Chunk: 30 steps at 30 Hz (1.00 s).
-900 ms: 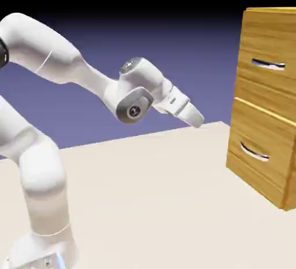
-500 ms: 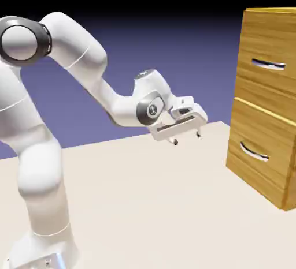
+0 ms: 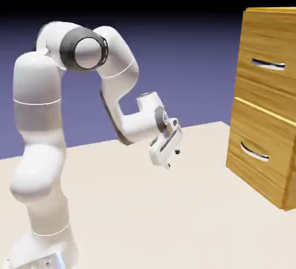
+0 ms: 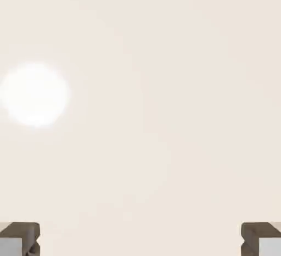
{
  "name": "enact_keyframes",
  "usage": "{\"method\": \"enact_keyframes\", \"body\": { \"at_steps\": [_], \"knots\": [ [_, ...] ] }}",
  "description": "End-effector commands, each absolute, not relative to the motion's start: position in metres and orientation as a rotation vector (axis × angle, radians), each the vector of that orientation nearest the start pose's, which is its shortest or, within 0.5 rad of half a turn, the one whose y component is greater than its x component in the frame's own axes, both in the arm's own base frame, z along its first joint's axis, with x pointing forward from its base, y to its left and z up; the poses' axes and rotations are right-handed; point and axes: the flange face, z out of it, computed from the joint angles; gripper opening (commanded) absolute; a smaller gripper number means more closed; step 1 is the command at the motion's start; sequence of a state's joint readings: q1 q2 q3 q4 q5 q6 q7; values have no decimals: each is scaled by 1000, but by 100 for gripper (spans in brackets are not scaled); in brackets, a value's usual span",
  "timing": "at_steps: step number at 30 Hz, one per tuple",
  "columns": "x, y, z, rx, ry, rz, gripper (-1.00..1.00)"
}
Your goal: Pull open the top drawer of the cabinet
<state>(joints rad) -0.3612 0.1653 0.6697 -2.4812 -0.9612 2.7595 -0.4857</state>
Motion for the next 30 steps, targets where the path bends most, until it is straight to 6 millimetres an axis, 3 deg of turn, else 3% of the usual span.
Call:
{"method": "enact_keyframes", "body": {
  "at_steps": [1, 8, 15, 22, 30],
  "knots": [
    [441, 189, 243, 1818, 2133, 189, 0],
    [437, 230, 222, 1184, 2537, 143, 0],
    [440, 268, 224, 520, 2696, 186, 0],
    [456, 296, 251, -62, 2606, 246, 0],
    [492, 303, 310, -515, 2295, 229, 0]
  ]
}}
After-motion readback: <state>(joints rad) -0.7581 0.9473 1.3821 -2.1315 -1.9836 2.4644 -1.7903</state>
